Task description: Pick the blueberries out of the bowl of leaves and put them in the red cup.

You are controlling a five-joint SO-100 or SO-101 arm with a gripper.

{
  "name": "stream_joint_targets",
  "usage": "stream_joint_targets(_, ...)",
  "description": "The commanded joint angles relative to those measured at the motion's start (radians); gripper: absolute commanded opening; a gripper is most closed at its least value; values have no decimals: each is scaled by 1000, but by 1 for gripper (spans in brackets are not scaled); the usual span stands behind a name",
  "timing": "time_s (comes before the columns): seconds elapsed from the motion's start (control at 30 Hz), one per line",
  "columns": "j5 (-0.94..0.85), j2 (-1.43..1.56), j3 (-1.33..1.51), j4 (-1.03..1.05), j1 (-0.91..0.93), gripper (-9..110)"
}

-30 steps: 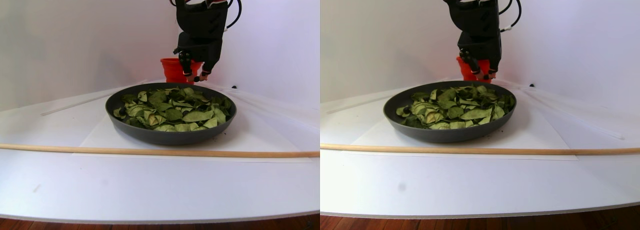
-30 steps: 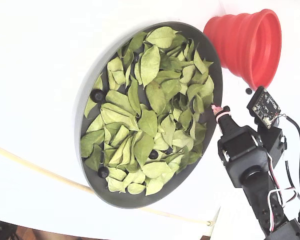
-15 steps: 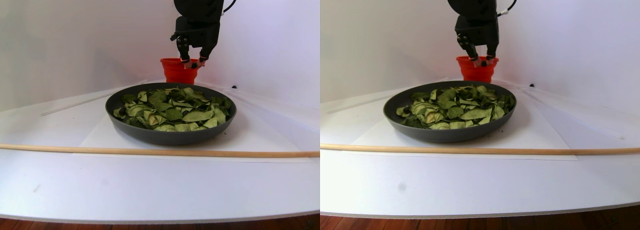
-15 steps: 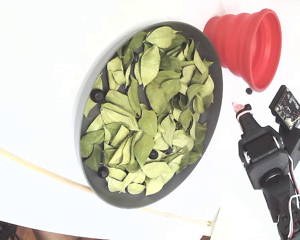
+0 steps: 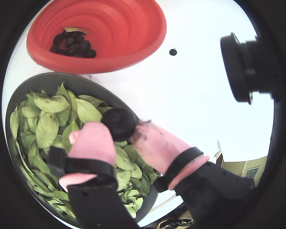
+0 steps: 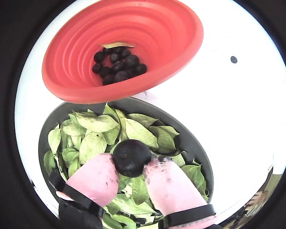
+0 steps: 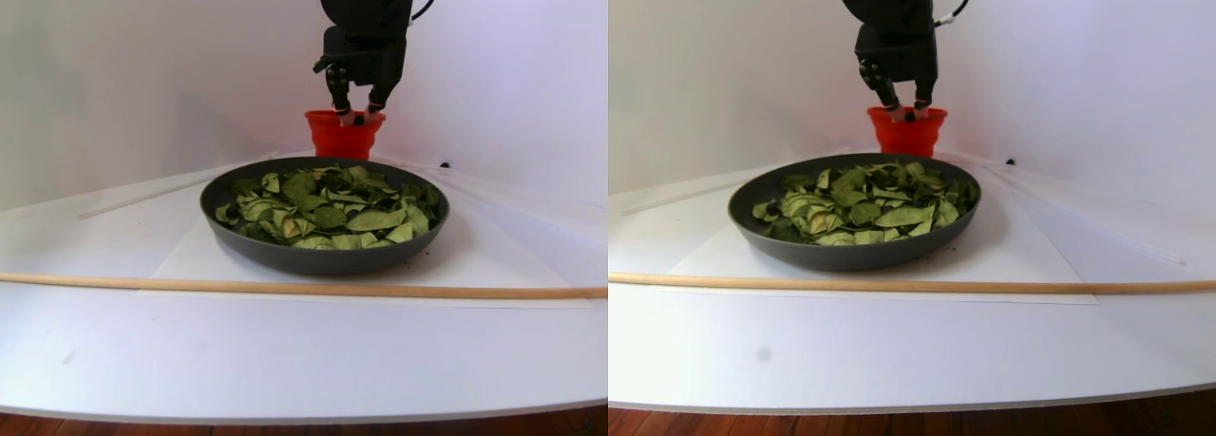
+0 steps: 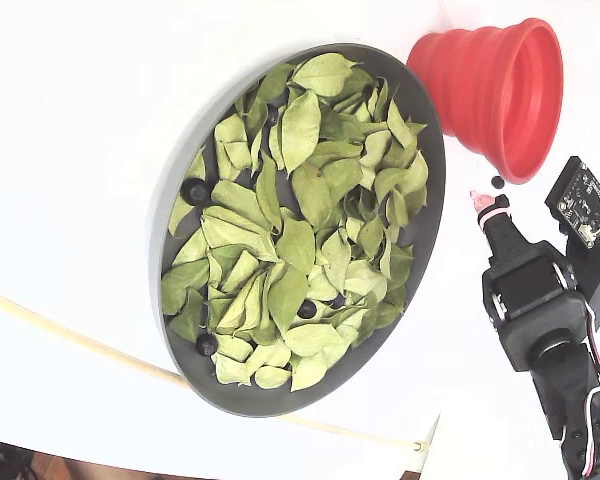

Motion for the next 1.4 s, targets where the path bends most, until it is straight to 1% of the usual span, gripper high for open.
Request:
stream_joint_targets(0.0, -11, 153, -98, -2, -6, 10)
stream_joint_targets(0.23, -9, 126, -166, -2, -6, 10)
stream_joint_targets(1.13, -5, -149, -411, -67, -51, 10)
stream_joint_targets(1.17, -5, -150, -414, -67, -51, 10)
stream_joint_targets(1.3, 3, -140, -407, -67, -52, 19)
stream_joint_targets(1.37, -5, -132, -400, -64, -54, 20)
